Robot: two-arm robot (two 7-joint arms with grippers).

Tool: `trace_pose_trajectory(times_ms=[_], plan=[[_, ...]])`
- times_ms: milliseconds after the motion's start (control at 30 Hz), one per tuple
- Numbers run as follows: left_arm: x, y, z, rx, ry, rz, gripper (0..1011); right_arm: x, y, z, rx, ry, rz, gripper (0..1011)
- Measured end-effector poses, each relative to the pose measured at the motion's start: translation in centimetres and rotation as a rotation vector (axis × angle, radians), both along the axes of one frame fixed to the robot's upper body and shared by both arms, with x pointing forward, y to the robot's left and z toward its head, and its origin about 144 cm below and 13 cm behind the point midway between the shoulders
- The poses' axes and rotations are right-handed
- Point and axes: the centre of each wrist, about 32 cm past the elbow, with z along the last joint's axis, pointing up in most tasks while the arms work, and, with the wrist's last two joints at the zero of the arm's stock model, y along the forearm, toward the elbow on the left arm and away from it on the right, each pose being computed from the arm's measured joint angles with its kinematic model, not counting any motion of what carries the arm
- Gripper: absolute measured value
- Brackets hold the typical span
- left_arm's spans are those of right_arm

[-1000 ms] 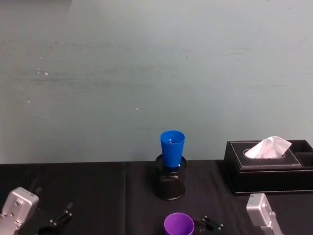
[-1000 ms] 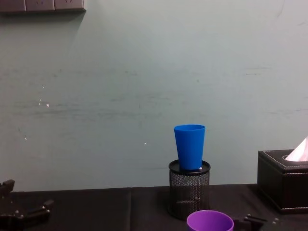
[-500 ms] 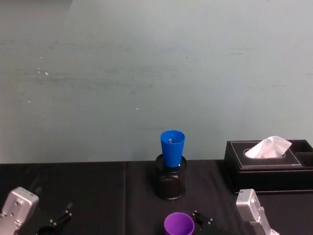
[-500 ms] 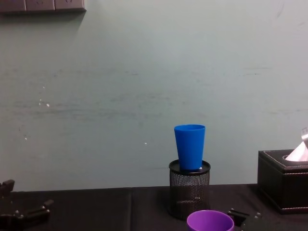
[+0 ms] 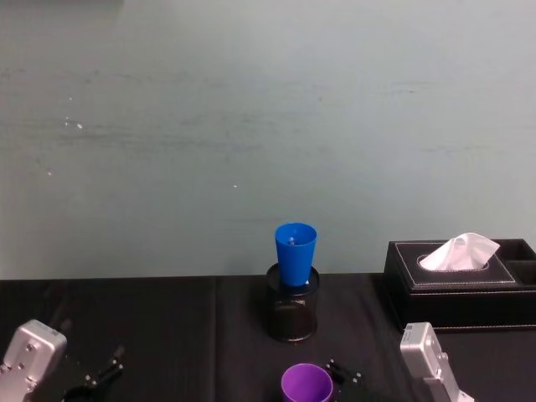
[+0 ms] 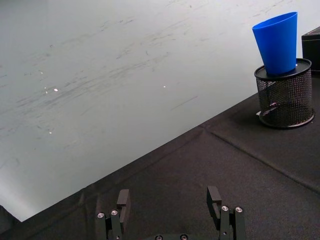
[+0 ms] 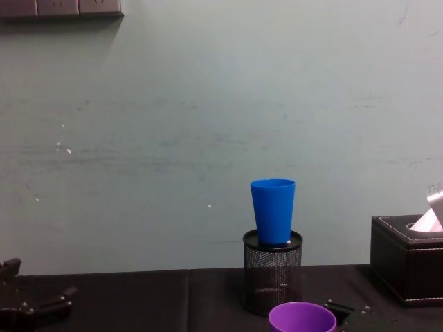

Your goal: Pick up one cup with a gripper and tap it against the other cup.

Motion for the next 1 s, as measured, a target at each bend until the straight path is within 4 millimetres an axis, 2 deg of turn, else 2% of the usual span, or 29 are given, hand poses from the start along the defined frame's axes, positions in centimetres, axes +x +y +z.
trace_pose_trajectory(times_ms=[100,233,333,433,1000], plan=[[0.00,0.00,0.00,0.000,0.000,0.000,1000,0.00,0.00,0.02,0.000,0.000,0.000,995],[0.00,0.00,0.00,0.000,0.000,0.000,1000,0.00,-0.01,0.03,0.000,-0.001,0.000,932],[0.00,0.00,0.00,0.000,0.000,0.000,1000,0.00,-0.02,0.03,0.000,-0.001,0.000,838],[0.00,0.00,0.00,0.000,0.000,0.000,1000,0.00,-0.04,0.03,0.000,-0.001,0.000,790],[0.00,0.00,0.00,0.000,0.000,0.000,1000,0.00,-0.06,0.06,0.001,-0.001,0.000,723]])
